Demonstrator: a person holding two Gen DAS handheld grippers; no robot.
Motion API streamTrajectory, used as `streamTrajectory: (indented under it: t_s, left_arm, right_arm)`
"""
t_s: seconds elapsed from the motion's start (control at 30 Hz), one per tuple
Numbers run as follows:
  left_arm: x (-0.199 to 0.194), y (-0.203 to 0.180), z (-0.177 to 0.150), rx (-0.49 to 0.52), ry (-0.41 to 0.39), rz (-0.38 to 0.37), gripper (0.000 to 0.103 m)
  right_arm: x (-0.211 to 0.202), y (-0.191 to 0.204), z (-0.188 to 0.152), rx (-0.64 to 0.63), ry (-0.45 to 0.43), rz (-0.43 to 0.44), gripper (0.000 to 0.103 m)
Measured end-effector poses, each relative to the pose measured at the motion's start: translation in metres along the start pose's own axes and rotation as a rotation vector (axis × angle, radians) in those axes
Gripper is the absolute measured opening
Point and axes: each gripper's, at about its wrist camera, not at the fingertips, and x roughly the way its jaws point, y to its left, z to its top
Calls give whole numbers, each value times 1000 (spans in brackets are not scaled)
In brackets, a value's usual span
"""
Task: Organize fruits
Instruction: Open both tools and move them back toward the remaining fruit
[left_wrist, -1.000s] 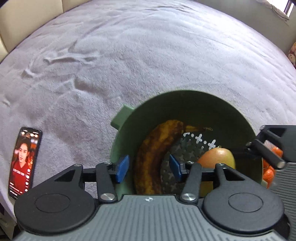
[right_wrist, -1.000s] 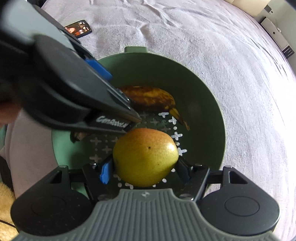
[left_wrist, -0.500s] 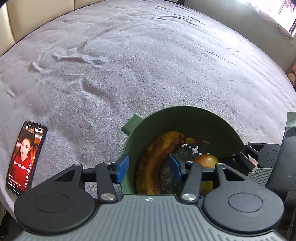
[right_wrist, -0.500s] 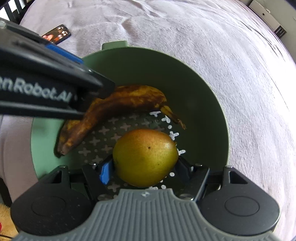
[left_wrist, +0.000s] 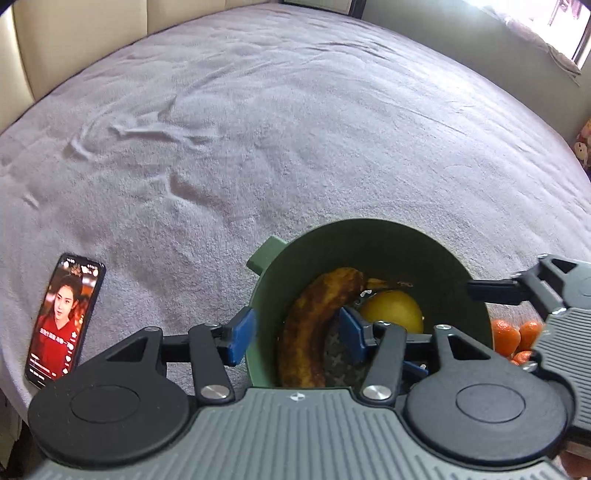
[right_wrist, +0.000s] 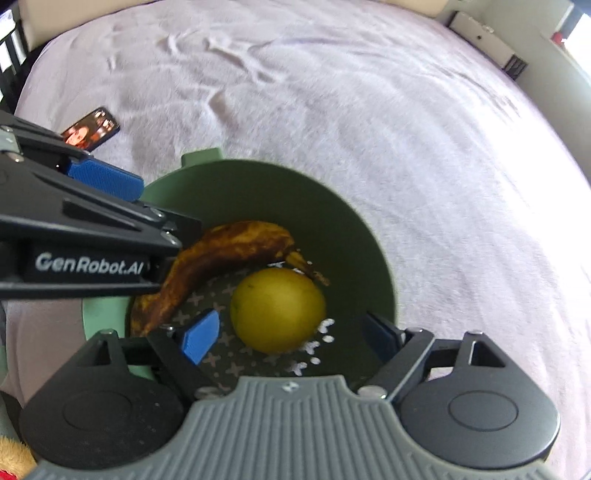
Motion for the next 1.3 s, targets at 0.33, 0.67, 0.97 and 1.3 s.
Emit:
streamTrajectory:
  t_s: [0.33, 0.67, 0.97, 1.3]
  left_arm:
    - [-35, -30, -12, 112, -90, -92, 66]
    - [-64, -67, -41, 246, -152, -248, 66]
    - [-68, -96, -71, 325, -130, -393, 66]
    - [-62, -115, -108, 389, -109, -452, 66]
  right_arm:
    - [-67, -18, -43, 159, -99, -95, 82]
    - [-128, -23, -124, 422, -180, -182, 89]
    - [-156, -22, -203, 711, -220, -251, 90]
    - [-160, -13, -256, 971, -258, -326, 89]
